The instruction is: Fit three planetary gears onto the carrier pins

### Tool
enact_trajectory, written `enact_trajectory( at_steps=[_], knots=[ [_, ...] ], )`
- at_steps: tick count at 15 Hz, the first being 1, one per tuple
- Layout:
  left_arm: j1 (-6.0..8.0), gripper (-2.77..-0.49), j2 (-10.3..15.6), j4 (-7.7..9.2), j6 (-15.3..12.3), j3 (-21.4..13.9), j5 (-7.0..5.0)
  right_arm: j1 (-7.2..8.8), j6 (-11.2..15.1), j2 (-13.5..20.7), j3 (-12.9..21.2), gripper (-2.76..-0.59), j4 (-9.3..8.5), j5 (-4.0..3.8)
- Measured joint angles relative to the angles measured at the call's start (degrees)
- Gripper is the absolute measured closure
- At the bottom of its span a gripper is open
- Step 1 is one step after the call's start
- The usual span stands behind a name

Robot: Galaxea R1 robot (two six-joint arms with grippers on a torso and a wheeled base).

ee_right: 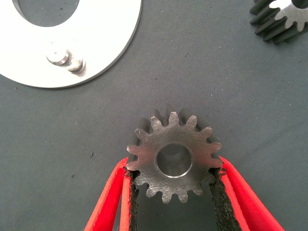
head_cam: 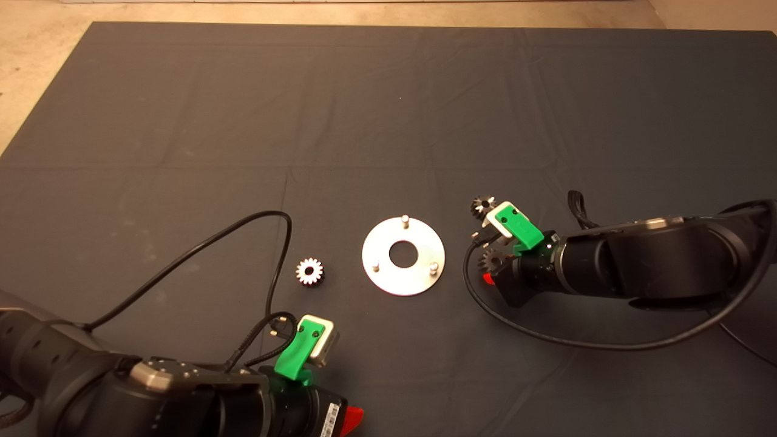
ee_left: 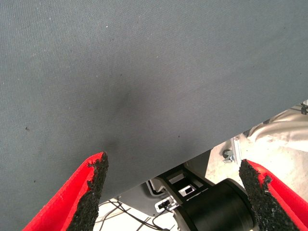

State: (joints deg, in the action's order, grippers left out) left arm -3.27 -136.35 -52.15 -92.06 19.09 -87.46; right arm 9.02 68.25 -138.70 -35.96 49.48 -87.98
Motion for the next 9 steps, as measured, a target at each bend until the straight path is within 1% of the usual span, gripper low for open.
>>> enact_trajectory(
  at_steps=[2,4,6,9],
  knots=[
    [0.00,-1.92,0.0,0.00,0.0,0.0,-0.02,1.56,0.1,-0.1,0.4,-0.83,0.02,0.09],
    [0.00,-1.92,0.0,0.00,0.0,0.0,-0.05,2.58,0.2,-0.4,0.4,-0.83,0.02,0.06],
    [0.00,-1.92,0.0,0.00,0.0,0.0,-0.02,2.80,0.2,-1.3,0.5,-0.83,-0.08,0.05],
    [0.00,-1.92,0.0,0.00,0.0,0.0,-0.02,3.08,0.2,-3.9,0.5,-0.83,-0.09,-0.11]
  ],
)
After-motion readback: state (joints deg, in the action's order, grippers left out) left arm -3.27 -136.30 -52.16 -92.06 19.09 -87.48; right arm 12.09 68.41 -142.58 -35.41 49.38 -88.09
